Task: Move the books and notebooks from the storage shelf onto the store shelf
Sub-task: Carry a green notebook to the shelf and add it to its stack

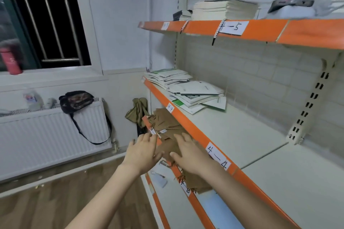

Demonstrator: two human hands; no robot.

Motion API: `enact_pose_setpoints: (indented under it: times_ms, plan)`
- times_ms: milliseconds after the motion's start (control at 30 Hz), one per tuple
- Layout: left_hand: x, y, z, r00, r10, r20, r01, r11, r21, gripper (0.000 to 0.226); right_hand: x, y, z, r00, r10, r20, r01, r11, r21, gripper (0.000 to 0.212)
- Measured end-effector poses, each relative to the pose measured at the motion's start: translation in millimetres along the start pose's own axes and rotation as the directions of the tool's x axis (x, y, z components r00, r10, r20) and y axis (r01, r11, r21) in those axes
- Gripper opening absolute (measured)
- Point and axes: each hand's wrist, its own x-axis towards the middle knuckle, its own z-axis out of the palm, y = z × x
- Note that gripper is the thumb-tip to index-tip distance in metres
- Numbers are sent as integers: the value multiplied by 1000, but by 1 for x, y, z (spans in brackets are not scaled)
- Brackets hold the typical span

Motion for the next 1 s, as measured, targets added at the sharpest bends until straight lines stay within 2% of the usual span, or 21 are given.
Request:
enact_pose_setpoints:
  times_ms: [300,433,633,800,1000]
  plan:
    - [98,-53,8,999,23,-28,-24,999,-44,57,119,-3,-7,997,-35,-68,35,999,-1,64]
    - [159,-76,3,995,85,-43,-85,996,1,61,180,-6,-21,994,6,-106,-2,999,42,63]
    - [231,-104,-1,991,119,-57,-120,993,-21,61,257,8,-41,985,59,-162,-52,997,48,65]
    - [266,-114,10,992,127,-10,-127,991,-36,61,284,17,-38,990,84,-114,-79,996,46,65]
    - [315,-94,10,971,231,-60,-236,966,-105,57,297,54,-50,962,186,-197,-179,982,56,64]
